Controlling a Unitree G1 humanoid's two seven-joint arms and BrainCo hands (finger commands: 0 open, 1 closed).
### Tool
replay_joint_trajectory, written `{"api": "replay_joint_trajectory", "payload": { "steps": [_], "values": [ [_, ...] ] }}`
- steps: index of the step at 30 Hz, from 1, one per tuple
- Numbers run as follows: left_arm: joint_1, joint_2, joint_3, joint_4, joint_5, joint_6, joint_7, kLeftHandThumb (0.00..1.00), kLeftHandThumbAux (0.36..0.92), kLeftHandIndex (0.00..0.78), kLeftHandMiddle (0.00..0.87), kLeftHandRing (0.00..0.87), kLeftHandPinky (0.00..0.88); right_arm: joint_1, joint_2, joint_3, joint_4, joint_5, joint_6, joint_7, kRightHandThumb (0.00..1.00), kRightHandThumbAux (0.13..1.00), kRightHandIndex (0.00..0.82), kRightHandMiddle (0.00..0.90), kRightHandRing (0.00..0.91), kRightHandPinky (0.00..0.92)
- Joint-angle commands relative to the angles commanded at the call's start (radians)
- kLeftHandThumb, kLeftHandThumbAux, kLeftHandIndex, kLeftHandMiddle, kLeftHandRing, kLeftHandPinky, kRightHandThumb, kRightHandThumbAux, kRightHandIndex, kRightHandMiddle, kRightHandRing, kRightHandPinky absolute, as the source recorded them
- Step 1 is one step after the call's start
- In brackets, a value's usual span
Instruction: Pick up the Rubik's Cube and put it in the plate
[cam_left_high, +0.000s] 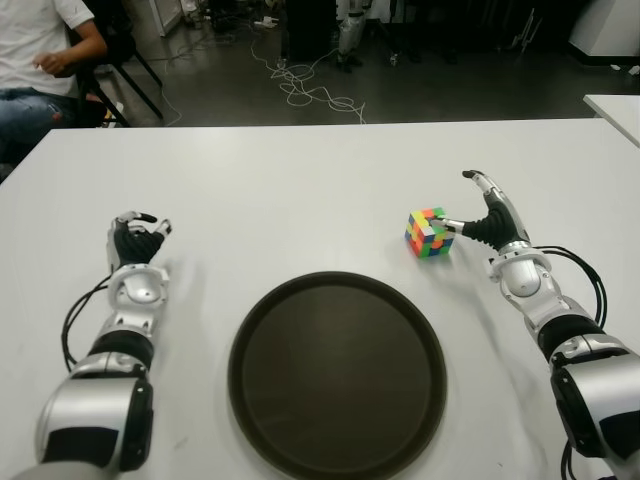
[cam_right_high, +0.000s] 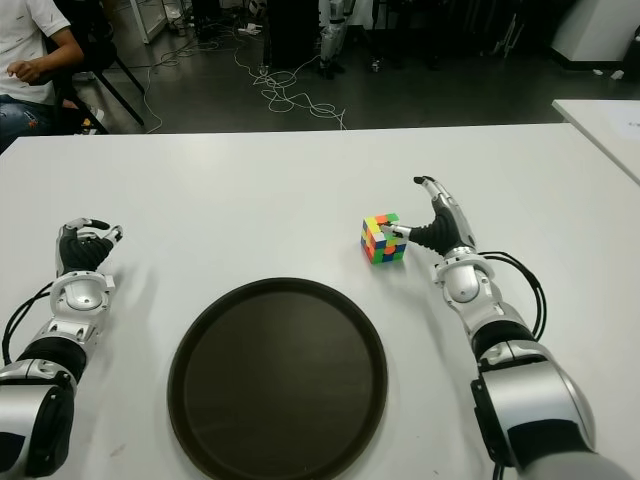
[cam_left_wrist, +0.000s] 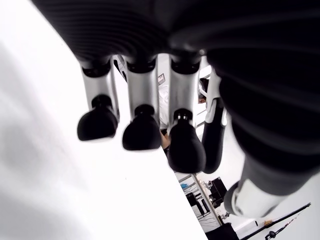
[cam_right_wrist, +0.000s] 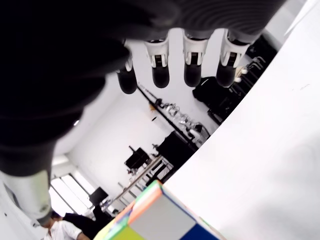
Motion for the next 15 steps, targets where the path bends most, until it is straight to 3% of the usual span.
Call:
{"api": "replay_joint_trajectory", "payload": {
  "steps": [3,9,15],
  "values": [
    [-0.002,-0.002,0.004,0.002,-0.004,0.002,-0.002,0.713,0.7,0.442,0.808,0.809,0.796,-0.005,-0.004,0.015,-0.009,-0.014,-0.003,-0.005,0.0,0.657,0.0,0.0,0.019,0.143],
    [-0.003,-0.001,0.004,0.002,-0.005,0.004,-0.006,0.712,0.701,0.442,0.809,0.81,0.8,-0.005,-0.01,0.042,-0.041,-0.042,-0.007,-0.021,0.0,0.607,0.0,0.0,0.003,0.05],
    [-0.005,-0.001,0.001,0.001,-0.002,0.008,-0.011,0.713,0.701,0.442,0.81,0.813,0.804,-0.013,-0.017,0.076,-0.077,-0.08,0.012,-0.018,0.0,0.642,0.0,0.0,0.0,0.012]
  ]
}}
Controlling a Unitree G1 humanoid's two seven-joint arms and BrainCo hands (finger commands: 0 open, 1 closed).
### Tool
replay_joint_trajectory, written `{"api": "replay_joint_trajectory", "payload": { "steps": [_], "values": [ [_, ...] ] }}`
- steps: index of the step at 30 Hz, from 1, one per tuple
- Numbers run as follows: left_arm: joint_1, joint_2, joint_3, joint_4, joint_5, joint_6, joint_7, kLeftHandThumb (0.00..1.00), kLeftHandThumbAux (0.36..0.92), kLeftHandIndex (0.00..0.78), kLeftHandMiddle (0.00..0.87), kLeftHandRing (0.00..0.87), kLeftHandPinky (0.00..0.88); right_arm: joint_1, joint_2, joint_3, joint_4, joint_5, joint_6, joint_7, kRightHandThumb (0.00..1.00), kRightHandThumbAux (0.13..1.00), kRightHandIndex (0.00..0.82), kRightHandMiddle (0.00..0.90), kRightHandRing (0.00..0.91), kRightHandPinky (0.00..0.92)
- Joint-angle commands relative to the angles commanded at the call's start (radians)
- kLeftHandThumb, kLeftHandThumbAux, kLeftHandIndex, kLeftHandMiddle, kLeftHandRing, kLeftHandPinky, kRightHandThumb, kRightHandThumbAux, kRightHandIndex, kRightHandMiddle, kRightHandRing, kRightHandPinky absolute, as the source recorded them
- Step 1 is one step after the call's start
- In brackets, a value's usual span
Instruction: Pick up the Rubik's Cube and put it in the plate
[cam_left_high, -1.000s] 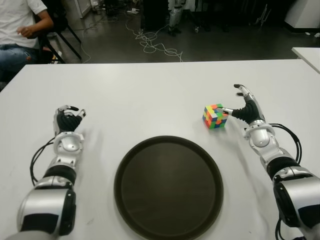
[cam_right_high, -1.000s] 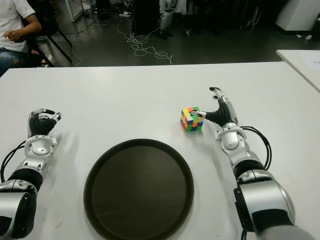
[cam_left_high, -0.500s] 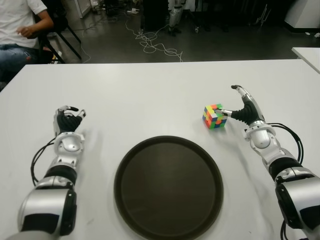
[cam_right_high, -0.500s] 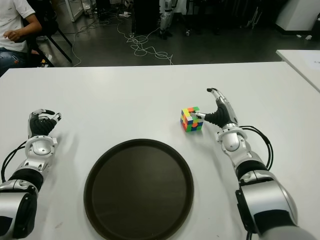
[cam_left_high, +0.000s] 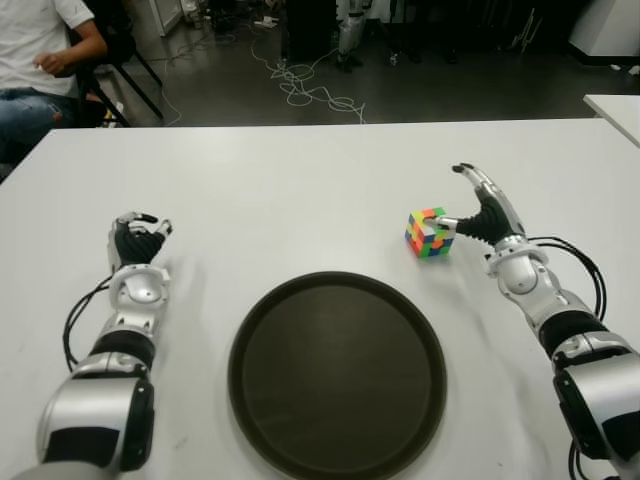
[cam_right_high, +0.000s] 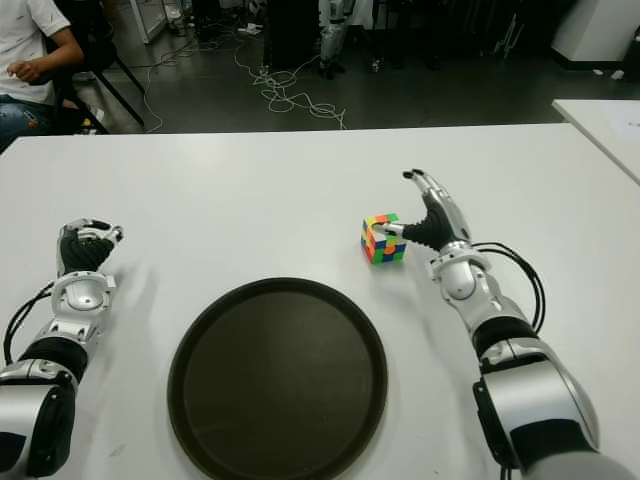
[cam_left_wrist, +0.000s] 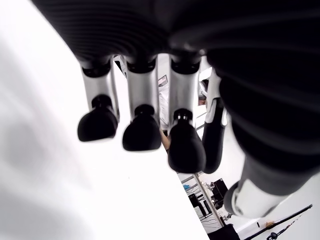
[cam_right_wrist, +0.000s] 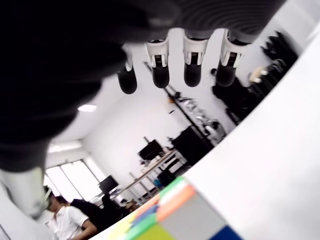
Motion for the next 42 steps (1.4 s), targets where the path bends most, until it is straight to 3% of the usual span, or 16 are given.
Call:
{"api": "replay_joint_trajectory", "payload": {
  "steps": [8,16,26,42],
  "values": [
    [0.001,-0.002,-0.007,-0.006,0.007,0.011,0.003,0.712,0.702,0.442,0.814,0.813,0.8,-0.008,-0.014,0.041,-0.043,-0.04,0.025,0.028,0.0,0.646,0.0,0.0,0.0,0.0],
    [0.001,-0.004,-0.009,-0.01,0.008,0.015,0.012,0.713,0.7,0.442,0.809,0.808,0.794,-0.017,-0.028,0.07,-0.061,-0.065,-0.008,0.043,0.0,0.675,0.0,0.0,0.0,0.0],
    [-0.007,-0.004,-0.003,-0.003,0.003,0.04,0.015,0.713,0.699,0.442,0.809,0.811,0.803,-0.032,-0.021,0.087,-0.051,-0.071,-0.007,0.057,0.0,0.634,0.0,0.0,0.016,0.034],
    [-0.006,-0.002,-0.01,0.0,0.011,0.027,0.014,0.712,0.701,0.443,0.821,0.82,0.81,-0.046,-0.016,0.104,-0.047,-0.071,0.049,0.085,0.0,0.57,0.0,0.006,0.044,0.05]
  ]
}}
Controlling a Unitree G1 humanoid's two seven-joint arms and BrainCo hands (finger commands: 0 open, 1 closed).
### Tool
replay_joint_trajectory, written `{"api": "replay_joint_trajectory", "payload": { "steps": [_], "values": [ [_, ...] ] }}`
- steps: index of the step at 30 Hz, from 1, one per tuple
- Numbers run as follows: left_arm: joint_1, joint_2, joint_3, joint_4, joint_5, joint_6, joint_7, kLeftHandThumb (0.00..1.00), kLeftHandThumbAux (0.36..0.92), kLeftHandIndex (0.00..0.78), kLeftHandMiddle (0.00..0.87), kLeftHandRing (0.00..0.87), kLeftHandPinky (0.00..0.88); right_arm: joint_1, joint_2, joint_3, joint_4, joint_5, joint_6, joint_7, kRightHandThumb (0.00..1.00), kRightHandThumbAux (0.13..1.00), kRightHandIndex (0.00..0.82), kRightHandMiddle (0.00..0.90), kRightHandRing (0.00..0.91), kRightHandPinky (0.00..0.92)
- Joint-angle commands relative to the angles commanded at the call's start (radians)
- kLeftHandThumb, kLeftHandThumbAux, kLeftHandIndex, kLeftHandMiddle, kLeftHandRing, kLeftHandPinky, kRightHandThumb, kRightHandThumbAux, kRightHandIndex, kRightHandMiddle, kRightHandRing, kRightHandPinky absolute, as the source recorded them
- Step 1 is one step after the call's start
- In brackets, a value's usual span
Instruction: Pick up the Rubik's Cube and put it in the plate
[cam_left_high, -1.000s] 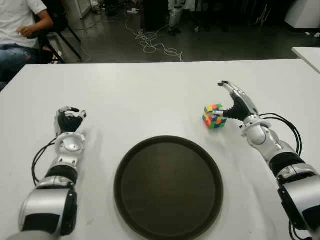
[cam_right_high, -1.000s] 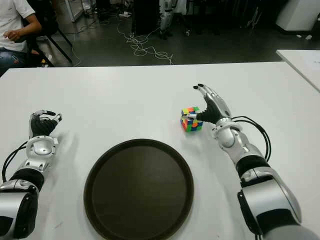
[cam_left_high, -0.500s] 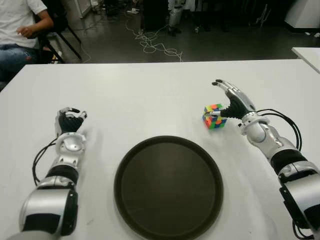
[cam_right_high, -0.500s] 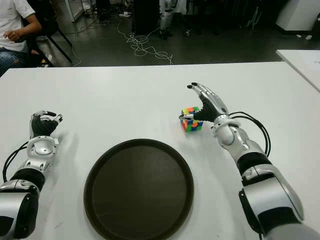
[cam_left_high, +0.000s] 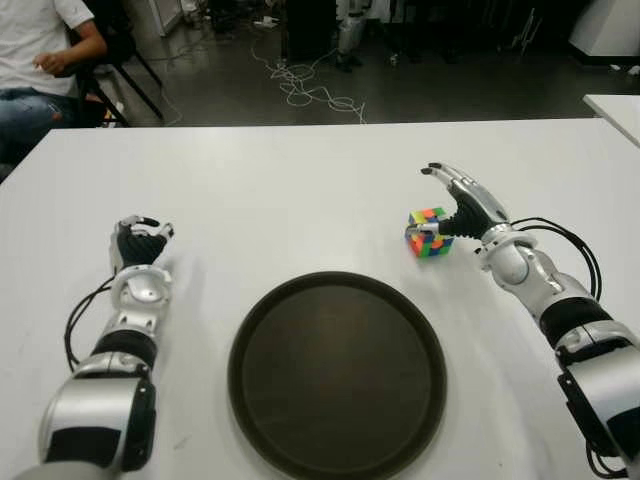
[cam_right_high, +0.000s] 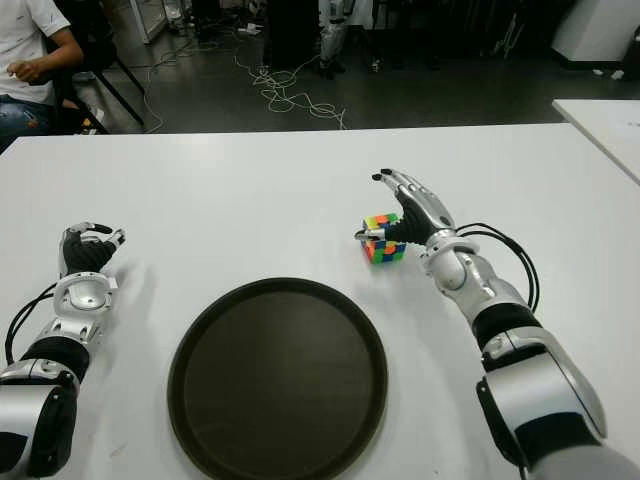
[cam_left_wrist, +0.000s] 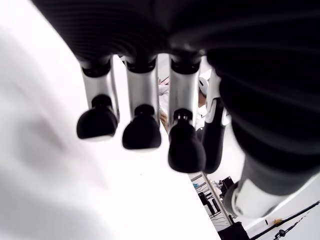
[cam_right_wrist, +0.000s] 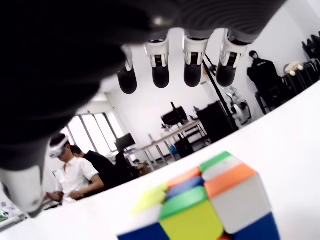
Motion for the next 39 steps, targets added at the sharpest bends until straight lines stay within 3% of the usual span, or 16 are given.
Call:
{"api": "replay_joint_trajectory", "payload": {
  "steps": [17,39],
  "values": [
    [0.0,-0.001,0.002,-0.001,-0.005,0.006,-0.009,0.713,0.7,0.442,0.808,0.812,0.807,-0.034,-0.014,0.012,0.013,0.0,0.031,0.069,0.0,0.647,0.011,0.001,0.013,0.01],
    [0.003,-0.004,0.006,-0.004,-0.009,-0.005,-0.01,0.712,0.701,0.442,0.812,0.812,0.805,-0.073,-0.019,0.016,0.027,-0.009,0.101,0.106,0.0,0.622,0.019,0.027,0.052,0.051]
  ]
}}
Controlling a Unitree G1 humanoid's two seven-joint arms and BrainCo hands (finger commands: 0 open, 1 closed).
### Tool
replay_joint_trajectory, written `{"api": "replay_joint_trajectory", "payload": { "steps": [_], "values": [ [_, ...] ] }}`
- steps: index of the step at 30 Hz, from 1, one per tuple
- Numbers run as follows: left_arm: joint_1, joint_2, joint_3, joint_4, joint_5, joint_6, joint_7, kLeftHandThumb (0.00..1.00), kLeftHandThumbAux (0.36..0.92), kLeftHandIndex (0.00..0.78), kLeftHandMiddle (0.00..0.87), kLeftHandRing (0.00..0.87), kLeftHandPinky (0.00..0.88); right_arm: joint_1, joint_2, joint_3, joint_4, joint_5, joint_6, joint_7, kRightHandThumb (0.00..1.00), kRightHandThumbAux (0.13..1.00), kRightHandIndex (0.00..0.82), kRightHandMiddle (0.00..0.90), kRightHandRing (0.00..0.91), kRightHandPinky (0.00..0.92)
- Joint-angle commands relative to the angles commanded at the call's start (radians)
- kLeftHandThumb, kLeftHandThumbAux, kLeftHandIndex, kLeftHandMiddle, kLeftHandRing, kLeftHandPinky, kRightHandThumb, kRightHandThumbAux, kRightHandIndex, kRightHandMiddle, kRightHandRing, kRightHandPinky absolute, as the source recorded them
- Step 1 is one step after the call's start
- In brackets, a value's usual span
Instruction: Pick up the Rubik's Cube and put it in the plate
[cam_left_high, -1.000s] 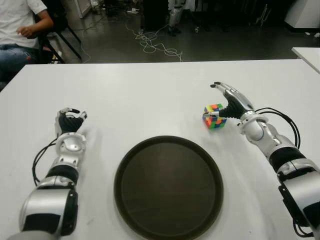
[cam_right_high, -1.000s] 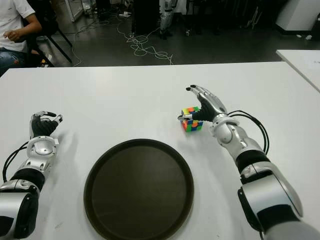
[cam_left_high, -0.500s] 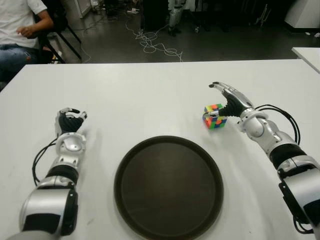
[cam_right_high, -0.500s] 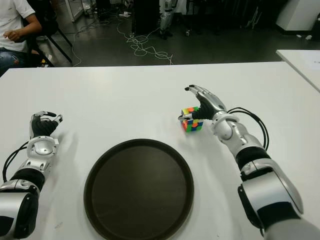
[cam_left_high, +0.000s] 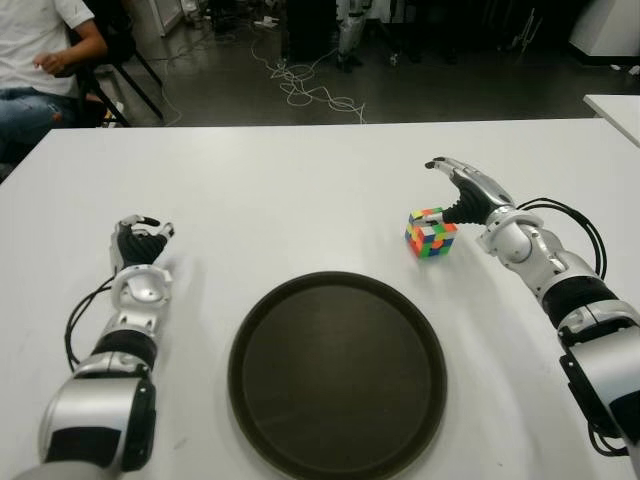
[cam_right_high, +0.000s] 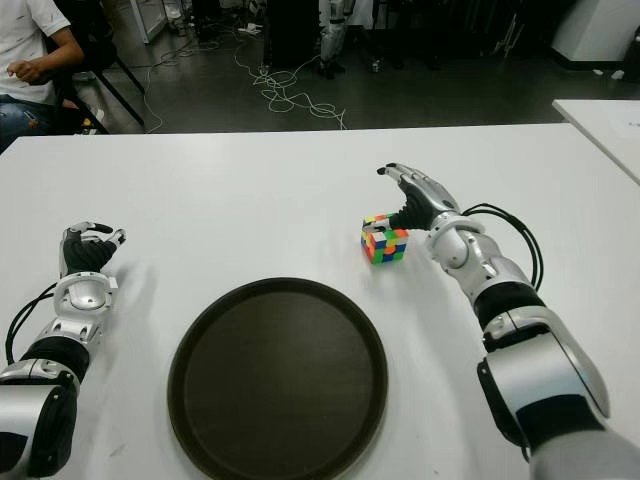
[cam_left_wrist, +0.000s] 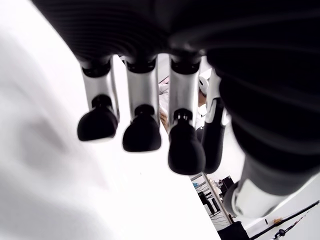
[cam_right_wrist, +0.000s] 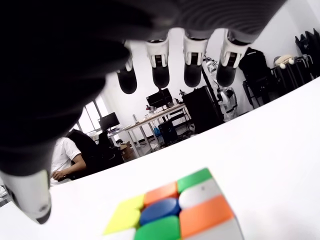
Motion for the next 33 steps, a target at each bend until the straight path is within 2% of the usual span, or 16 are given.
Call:
{"api": "replay_joint_trajectory", "payload": {
  "steps": [14,33],
  "values": [
    [-0.004,0.001,-0.002,0.005,0.003,0.015,0.004,0.712,0.7,0.442,0.805,0.809,0.802,0.003,0.011,0.004,-0.001,0.002,0.027,0.034,0.0,0.608,0.018,0.026,0.049,0.054],
    [0.002,0.005,-0.005,0.0,0.005,-0.011,-0.016,0.712,0.701,0.442,0.809,0.814,0.805,0.0,0.034,0.061,0.001,-0.025,0.093,0.115,0.0,0.618,0.015,0.024,0.02,0.01]
  ]
}}
